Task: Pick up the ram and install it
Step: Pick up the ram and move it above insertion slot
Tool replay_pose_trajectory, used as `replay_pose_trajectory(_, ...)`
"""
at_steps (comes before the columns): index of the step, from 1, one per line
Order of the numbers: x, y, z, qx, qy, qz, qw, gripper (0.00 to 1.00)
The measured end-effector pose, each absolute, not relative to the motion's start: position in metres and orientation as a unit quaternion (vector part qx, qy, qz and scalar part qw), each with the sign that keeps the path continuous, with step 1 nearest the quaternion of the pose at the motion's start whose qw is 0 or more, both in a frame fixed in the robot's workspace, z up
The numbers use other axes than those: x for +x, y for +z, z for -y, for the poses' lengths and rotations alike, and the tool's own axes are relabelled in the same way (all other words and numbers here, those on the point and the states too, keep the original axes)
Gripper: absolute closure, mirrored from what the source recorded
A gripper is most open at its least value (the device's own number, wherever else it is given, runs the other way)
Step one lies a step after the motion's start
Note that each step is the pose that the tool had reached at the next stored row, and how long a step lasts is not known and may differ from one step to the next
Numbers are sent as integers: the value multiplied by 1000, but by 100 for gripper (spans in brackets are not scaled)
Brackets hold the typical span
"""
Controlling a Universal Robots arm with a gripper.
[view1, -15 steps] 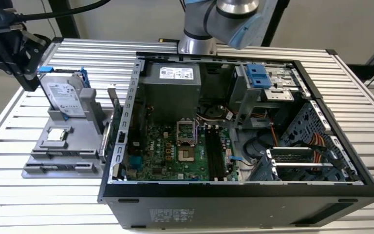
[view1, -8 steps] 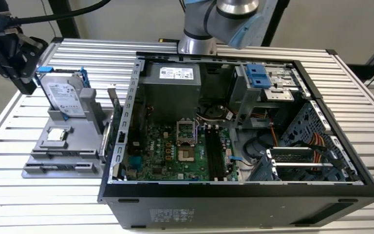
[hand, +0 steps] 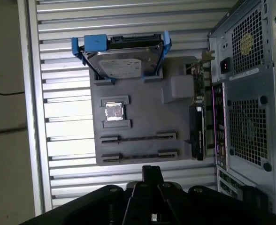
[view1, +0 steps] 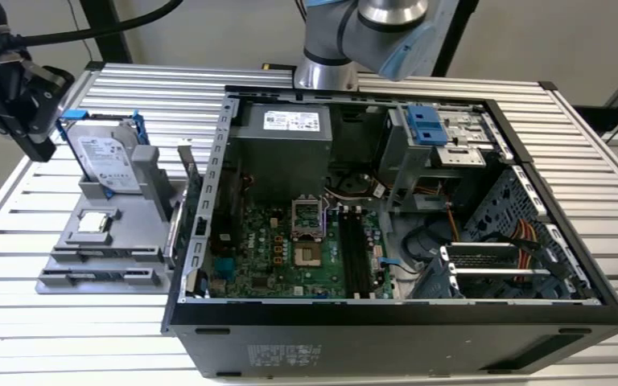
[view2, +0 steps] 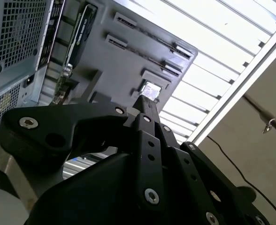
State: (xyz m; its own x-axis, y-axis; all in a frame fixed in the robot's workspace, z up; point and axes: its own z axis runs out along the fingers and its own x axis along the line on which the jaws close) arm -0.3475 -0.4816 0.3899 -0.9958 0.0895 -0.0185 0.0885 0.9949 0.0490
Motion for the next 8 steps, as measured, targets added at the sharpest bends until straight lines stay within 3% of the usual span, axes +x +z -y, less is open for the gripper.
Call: replay_pose_trajectory(8, -348, 390, 489, 45, 24, -999, 10, 100)
